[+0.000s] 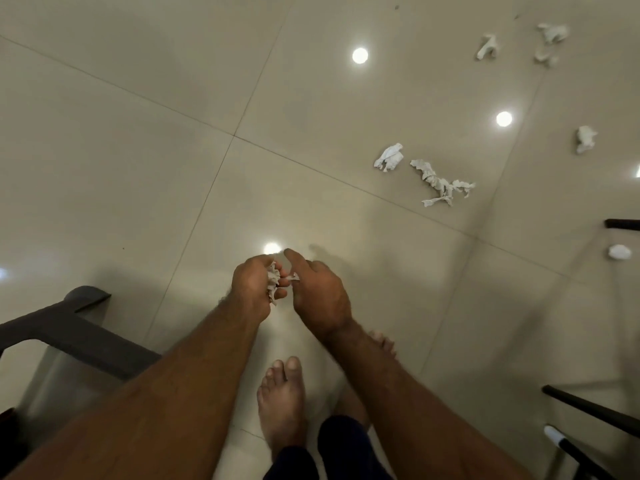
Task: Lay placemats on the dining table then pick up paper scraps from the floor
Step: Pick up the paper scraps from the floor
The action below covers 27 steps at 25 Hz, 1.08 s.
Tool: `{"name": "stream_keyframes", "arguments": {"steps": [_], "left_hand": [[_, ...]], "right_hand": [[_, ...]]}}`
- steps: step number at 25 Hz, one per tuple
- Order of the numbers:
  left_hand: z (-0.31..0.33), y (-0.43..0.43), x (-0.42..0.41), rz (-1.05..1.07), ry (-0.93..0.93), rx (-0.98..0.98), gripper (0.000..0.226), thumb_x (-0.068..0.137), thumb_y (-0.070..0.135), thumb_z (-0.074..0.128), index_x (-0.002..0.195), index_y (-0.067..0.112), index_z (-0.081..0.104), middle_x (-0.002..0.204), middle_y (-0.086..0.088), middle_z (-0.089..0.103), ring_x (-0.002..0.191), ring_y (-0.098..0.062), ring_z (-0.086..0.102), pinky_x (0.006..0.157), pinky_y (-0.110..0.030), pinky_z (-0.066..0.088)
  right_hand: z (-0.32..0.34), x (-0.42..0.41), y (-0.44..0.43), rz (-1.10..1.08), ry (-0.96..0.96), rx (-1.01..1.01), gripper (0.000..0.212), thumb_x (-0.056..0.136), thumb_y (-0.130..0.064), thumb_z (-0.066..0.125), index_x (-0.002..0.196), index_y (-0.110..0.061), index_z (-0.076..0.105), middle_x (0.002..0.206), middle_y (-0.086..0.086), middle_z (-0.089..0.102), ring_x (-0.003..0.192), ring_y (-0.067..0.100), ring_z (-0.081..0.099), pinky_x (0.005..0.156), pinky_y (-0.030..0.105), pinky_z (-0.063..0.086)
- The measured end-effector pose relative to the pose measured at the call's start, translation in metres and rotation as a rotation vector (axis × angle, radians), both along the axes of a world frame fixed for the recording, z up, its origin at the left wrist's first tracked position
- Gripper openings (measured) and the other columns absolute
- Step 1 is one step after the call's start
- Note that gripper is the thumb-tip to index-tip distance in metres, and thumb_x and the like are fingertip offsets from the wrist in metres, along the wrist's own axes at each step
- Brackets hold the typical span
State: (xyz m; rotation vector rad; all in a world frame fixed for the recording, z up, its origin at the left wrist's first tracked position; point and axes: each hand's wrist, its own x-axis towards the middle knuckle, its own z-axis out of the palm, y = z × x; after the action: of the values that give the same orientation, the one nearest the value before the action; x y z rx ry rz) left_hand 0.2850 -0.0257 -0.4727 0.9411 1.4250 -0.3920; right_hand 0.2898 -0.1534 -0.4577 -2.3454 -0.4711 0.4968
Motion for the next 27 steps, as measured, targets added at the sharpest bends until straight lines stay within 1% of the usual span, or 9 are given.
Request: {"name": "stream_keyframes", "arguments": {"steps": [3, 5, 7, 11, 15, 18, 20, 24, 27], "left_hand": [[0.023, -0.036, 0.022, 0.099, -0.049, -0.165, 0.022, 0.098, 0.016, 0.054, 0.09, 0.005, 0.071, 0.084, -0.009, 0.074, 0.067, -0.02, 0.072, 0.066, -0.031, 0.057], [0.042, -0.056, 0.039, 0.098, -0.12, -0.283, 0.025, 0.096, 0.017, 0.055, 0.087, 0.004, 0.073, 0.092, -0.012, 0.076, 0.076, -0.024, 0.074, 0.087, -0.036, 0.056], [0.059, -0.07, 0.056, 0.123, -0.171, -0.358, 0.025, 0.093, 0.02, 0.055, 0.095, 0.002, 0.072, 0.1, -0.013, 0.074, 0.085, -0.027, 0.073, 0.097, -0.039, 0.052], [0.079, -0.09, 0.083, 0.202, -0.221, -0.446, 0.038, 0.097, 0.026, 0.052, 0.074, 0.007, 0.076, 0.08, -0.008, 0.072, 0.075, -0.023, 0.073, 0.08, -0.035, 0.053], [0.091, -0.105, 0.11, 0.182, -0.199, -0.474, 0.034, 0.099, 0.029, 0.052, 0.088, 0.007, 0.075, 0.087, -0.009, 0.072, 0.08, -0.024, 0.074, 0.082, -0.036, 0.054], [0.096, -0.115, 0.127, 0.122, -0.175, -0.511, 0.031, 0.098, 0.027, 0.053, 0.094, 0.005, 0.074, 0.089, -0.01, 0.073, 0.08, -0.024, 0.074, 0.081, -0.036, 0.055], [0.098, -0.121, 0.136, 0.111, -0.19, -0.534, 0.03, 0.097, 0.023, 0.054, 0.104, 0.002, 0.075, 0.099, -0.013, 0.074, 0.094, -0.027, 0.073, 0.092, -0.037, 0.055], [0.08, -0.124, 0.153, 0.118, -0.251, -0.569, 0.039, 0.091, 0.02, 0.058, 0.122, -0.002, 0.065, 0.125, -0.021, 0.063, 0.126, -0.032, 0.06, 0.116, -0.043, 0.04], [0.068, -0.125, 0.174, 0.101, -0.245, -0.595, 0.032, 0.091, 0.021, 0.059, 0.113, 0.0, 0.067, 0.116, -0.016, 0.067, 0.117, -0.031, 0.065, 0.11, -0.043, 0.046]], "right_hand": [[0.041, 0.017, -0.009, -0.13, 0.136, 0.062, 0.055, 0.085, -0.014, 0.051, 0.14, -0.022, 0.05, 0.1, 0.012, 0.068, 0.088, 0.03, 0.064, 0.074, 0.038, 0.053], [0.061, 0.03, -0.019, -0.223, 0.248, 0.083, 0.059, 0.086, -0.015, 0.047, 0.143, -0.03, 0.044, 0.11, 0.009, 0.068, 0.096, 0.029, 0.064, 0.081, 0.04, 0.053], [0.079, 0.049, -0.034, -0.318, 0.296, 0.077, 0.062, 0.086, -0.015, 0.051, 0.144, -0.036, 0.039, 0.11, 0.007, 0.068, 0.098, 0.027, 0.064, 0.084, 0.042, 0.053], [0.103, 0.084, -0.056, -0.348, 0.222, 0.022, 0.061, 0.088, -0.019, 0.051, 0.145, -0.037, 0.039, 0.099, 0.008, 0.062, 0.094, 0.026, 0.061, 0.081, 0.044, 0.053], [0.117, 0.113, -0.072, -0.342, 0.141, 0.023, 0.062, 0.083, -0.016, 0.053, 0.144, -0.027, 0.045, 0.1, 0.008, 0.063, 0.1, 0.028, 0.057, 0.088, 0.044, 0.051], [0.119, 0.122, -0.08, -0.399, 0.172, 0.095, 0.055, 0.089, -0.023, 0.048, 0.144, -0.024, 0.041, 0.116, 0.002, 0.061, 0.114, 0.021, 0.05, 0.097, 0.044, 0.045], [0.119, 0.128, -0.086, -0.428, 0.202, 0.148, 0.051, 0.095, -0.026, 0.041, 0.146, -0.021, 0.038, 0.124, -0.003, 0.059, 0.118, 0.015, 0.048, 0.101, 0.043, 0.043], [0.117, 0.148, -0.098, -0.525, 0.293, 0.208, 0.049, 0.101, -0.016, 0.038, 0.15, -0.024, 0.037, 0.129, -0.014, 0.06, 0.121, 0.005, 0.05, 0.11, 0.04, 0.038], [0.108, 0.158, -0.1, -0.591, 0.31, 0.229, 0.06, 0.093, -0.012, 0.042, 0.148, -0.034, 0.036, 0.123, -0.012, 0.067, 0.116, -0.017, 0.046, 0.109, 0.03, 0.04]]}}
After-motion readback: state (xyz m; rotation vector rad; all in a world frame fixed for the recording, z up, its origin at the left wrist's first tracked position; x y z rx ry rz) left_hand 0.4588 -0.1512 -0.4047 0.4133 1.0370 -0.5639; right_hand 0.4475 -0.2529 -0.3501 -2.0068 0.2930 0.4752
